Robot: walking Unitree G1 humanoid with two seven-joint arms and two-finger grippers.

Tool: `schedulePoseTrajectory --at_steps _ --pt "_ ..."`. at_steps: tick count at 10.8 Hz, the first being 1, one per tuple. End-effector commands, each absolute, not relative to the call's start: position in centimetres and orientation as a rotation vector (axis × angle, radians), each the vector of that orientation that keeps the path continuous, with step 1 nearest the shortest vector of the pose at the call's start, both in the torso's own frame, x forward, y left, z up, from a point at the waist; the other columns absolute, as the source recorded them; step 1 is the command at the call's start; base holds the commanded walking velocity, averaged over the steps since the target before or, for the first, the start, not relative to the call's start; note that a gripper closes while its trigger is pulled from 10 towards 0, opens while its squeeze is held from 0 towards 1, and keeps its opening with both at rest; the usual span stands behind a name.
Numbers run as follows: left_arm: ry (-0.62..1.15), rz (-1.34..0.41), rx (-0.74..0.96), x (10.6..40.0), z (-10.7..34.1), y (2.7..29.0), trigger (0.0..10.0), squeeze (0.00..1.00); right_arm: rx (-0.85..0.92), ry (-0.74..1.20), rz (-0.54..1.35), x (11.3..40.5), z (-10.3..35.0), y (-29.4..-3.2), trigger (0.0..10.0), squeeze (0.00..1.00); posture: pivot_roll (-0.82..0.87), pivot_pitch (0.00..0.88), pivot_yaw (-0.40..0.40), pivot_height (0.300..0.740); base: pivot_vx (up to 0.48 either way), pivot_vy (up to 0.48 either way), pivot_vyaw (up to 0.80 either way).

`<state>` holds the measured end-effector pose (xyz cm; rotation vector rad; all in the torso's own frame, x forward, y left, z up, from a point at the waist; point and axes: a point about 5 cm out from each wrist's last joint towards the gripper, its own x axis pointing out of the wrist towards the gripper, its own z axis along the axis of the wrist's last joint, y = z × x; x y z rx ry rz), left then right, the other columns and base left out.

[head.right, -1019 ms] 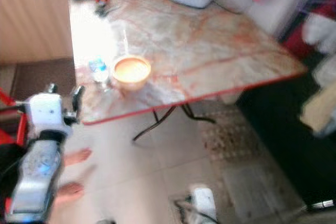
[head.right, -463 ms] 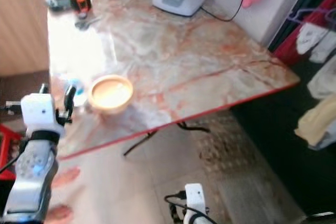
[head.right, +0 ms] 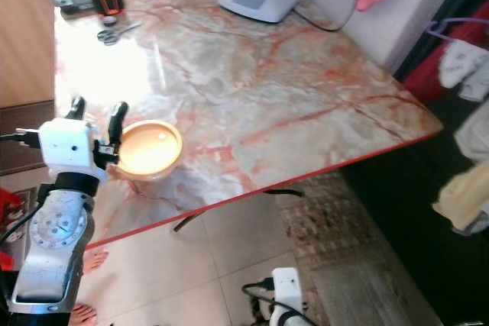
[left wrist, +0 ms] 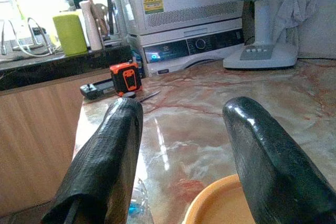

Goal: Restocking fridge

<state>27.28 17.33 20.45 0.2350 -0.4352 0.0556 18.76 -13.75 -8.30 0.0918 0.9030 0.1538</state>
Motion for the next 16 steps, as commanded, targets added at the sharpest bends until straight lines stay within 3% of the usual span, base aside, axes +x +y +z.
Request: schedulePoseTrajectory --at_steps 1,5,10,16 --pt "-0.448 0.045 0.254 27.1 21.0 17.0 10.0 0.0 0.099 0.934 0.129 17.8 -8.8 -14.3 10.0 0.0 -0.05 0.167 -0.088 0.74 0.0 0.0 0.0" --pt "-0.48 0.022 0.274 26.7 22.0 16.5 10.0 0.0 0.087 0.927 0.129 17.8 -8.7 -14.3 10.0 0.0 -0.05 0.162 -0.084 0.74 0.0 0.0 0.0" --pt "-0.451 0.036 0.26 26.6 21.6 16.8 10.0 0.0 0.082 0.922 0.132 17.7 -8.8 -14.2 10.0 0.0 -0.04 0.14 -0.077 0.74 0.0 0.0 0.71" --pt "-0.421 0.007 0.266 26.3 21.1 16.6 10.0 0.0 0.1 0.924 0.113 17.7 -8.8 -14.1 10.0 0.0 -0.04 0.172 -0.079 0.74 0.0 0.0 0.0"
